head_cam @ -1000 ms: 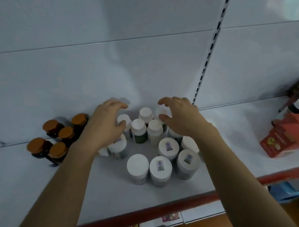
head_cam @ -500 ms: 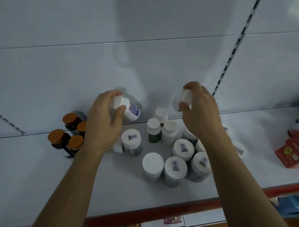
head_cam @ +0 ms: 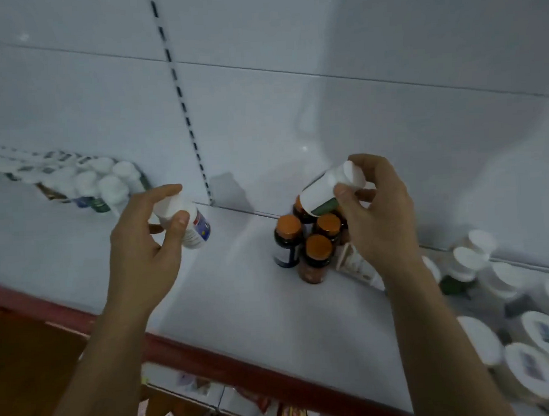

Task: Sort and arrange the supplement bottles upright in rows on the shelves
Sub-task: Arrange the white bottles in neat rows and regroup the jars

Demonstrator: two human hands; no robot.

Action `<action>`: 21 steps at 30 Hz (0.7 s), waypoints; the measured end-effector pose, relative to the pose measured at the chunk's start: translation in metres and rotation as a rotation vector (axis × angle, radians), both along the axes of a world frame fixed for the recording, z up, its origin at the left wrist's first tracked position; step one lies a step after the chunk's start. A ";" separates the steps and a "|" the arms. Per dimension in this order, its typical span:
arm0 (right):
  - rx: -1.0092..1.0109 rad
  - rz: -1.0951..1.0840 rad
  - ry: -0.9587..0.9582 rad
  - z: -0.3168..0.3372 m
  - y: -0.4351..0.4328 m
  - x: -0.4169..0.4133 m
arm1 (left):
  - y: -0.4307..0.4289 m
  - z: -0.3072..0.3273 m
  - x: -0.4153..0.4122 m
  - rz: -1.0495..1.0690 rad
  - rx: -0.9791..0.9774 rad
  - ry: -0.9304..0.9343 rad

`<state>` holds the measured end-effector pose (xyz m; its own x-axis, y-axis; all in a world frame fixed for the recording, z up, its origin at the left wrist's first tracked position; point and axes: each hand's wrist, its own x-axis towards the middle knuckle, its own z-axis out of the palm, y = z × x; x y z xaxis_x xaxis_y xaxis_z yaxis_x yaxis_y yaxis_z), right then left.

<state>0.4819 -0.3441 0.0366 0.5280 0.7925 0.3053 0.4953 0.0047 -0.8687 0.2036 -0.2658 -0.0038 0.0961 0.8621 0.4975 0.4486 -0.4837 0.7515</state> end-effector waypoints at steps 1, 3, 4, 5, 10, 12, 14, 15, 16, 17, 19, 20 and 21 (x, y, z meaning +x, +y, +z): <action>0.003 0.015 -0.001 -0.001 0.014 -0.017 | 0.006 -0.002 -0.022 0.022 -0.008 -0.002; 0.004 0.053 0.004 -0.005 0.041 -0.053 | 0.019 -0.004 -0.063 0.046 -0.021 -0.005; -0.001 0.083 0.014 -0.008 0.054 -0.071 | 0.025 -0.006 -0.081 0.053 -0.028 -0.012; -0.010 0.118 0.025 -0.012 0.067 -0.090 | 0.032 -0.007 -0.099 0.065 -0.036 -0.022; -0.089 0.235 -0.093 -0.046 0.147 -0.179 | 0.070 -0.027 -0.169 0.106 -0.097 -0.036; -0.115 0.274 -0.186 -0.063 0.180 -0.209 | 0.084 -0.034 -0.187 0.085 -0.120 -0.039; -0.134 0.282 -0.271 -0.075 0.209 -0.230 | 0.096 -0.038 -0.198 0.051 -0.151 -0.034; -0.137 0.269 -0.295 -0.078 0.221 -0.239 | 0.102 -0.039 -0.203 0.036 -0.159 -0.024; -0.133 0.246 -0.309 -0.080 0.233 -0.247 | 0.107 -0.040 -0.207 0.022 -0.160 -0.009; -0.126 0.216 -0.314 -0.083 0.243 -0.253 | 0.112 -0.041 -0.211 0.009 -0.162 0.007; -0.114 0.153 -0.304 -0.088 0.257 -0.265 | 0.121 -0.044 -0.218 -0.019 -0.165 0.030; -0.093 0.132 -0.293 -0.093 0.263 -0.270 | 0.124 -0.045 -0.220 -0.032 -0.160 0.032; -0.059 0.115 -0.267 -0.097 0.265 -0.275 | 0.128 -0.046 -0.221 -0.042 -0.157 0.024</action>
